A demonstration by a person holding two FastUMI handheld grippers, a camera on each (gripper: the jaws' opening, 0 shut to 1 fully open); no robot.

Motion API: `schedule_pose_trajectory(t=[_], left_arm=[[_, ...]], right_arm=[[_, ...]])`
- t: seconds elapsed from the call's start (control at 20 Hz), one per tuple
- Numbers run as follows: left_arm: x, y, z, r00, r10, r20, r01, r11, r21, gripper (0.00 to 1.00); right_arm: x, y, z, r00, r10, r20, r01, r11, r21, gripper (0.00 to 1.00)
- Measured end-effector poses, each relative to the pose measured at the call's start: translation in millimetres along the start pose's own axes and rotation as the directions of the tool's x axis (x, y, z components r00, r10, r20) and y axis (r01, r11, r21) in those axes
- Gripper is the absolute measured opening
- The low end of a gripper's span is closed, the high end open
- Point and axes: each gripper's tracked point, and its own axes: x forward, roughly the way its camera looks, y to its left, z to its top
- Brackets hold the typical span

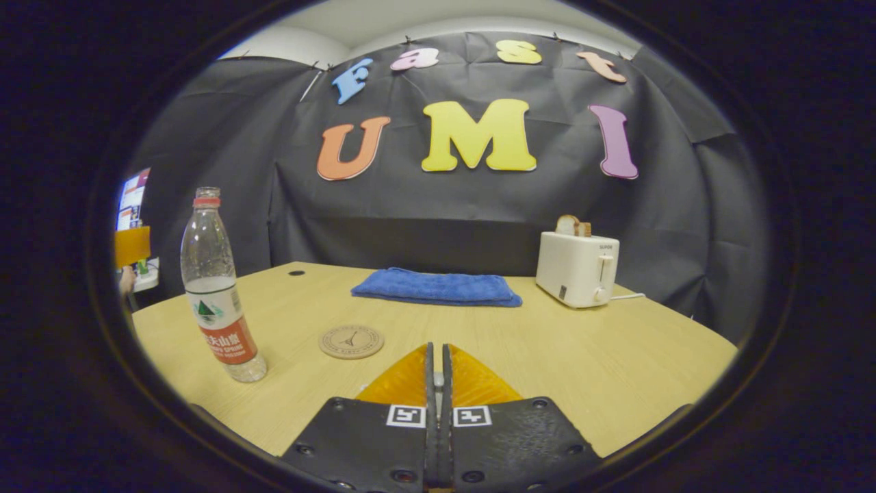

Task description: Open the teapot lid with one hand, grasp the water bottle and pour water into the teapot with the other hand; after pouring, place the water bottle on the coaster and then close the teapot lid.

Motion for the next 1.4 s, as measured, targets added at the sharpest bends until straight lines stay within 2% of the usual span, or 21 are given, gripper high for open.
schedule_pose_trajectory(t=[0.15, 0.25, 0.35, 0.65, 0.75, 0.9, 1.0, 1.25, 1.35, 1.4], left_arm=[[4.6, -6.4, -9.3, 0.999, -0.045, -0.007, 0.045, 0.999, -0.013, 0.99], [10.9, -13.7, -28.3, 0.996, -0.077, -0.053, 0.075, 0.997, -0.035, 0.99], [13.1, -19.9, -33.0, 0.993, -0.105, -0.058, 0.104, 0.994, -0.023, 0.99], [20.5, -42.3, -43.8, 0.985, -0.167, -0.041, 0.167, 0.986, 0.006, 0.99], [29.2, -44.1, -44.2, 0.986, -0.165, -0.021, 0.166, 0.986, 0.025, 0.99], [41.3, -49.5, -51.1, 0.986, -0.166, -0.036, 0.165, 0.986, -0.015, 0.99], [52.3, -48.4, -52.6, 0.988, -0.149, -0.043, 0.149, 0.989, -0.002, 0.99], [80.9, -41.6, -53.3, 0.992, -0.117, -0.038, 0.116, 0.993, -0.021, 0.99], [85.5, -48.6, -60.1, 0.988, -0.143, -0.057, 0.144, 0.990, 0.009, 0.97], [86.9, -49.6, -64.6, 0.986, -0.150, -0.074, 0.151, 0.988, 0.009, 0.92]], right_arm=[[-2.5, 0.1, 8.9, 1.000, 0.008, 0.020, -0.009, 1.000, 0.008, 0.00], [-12.5, -10.7, 33.3, 0.997, -0.014, 0.071, 0.012, 1.000, 0.017, 0.00], [-22.1, -12.6, 43.3, 0.996, -0.002, 0.089, -0.002, 0.999, 0.041, 0.00], [-55.5, -55.2, 51.4, 0.994, -0.037, 0.107, 0.032, 0.998, 0.046, 0.00], [-65.4, -73.9, 56.5, 0.991, -0.052, 0.120, 0.047, 0.998, 0.043, 0.00], [-81.7, -96.4, 60.7, 0.989, -0.072, 0.129, 0.071, 0.997, 0.017, 0.00], [-92.2, -113.7, 68.1, 0.984, -0.102, 0.149, 0.103, 0.995, 0.002, 0.00], [-107.6, -117.9, 73.2, 0.983, -0.095, 0.159, 0.101, 0.994, -0.030, 0.00], [-110.1, -119.5, 76.9, 0.982, -0.091, 0.167, 0.097, 0.995, -0.025, 0.00], [-109.9, -120.8, 77.3, 0.982, -0.092, 0.167, 0.098, 0.995, -0.027, 0.00]])
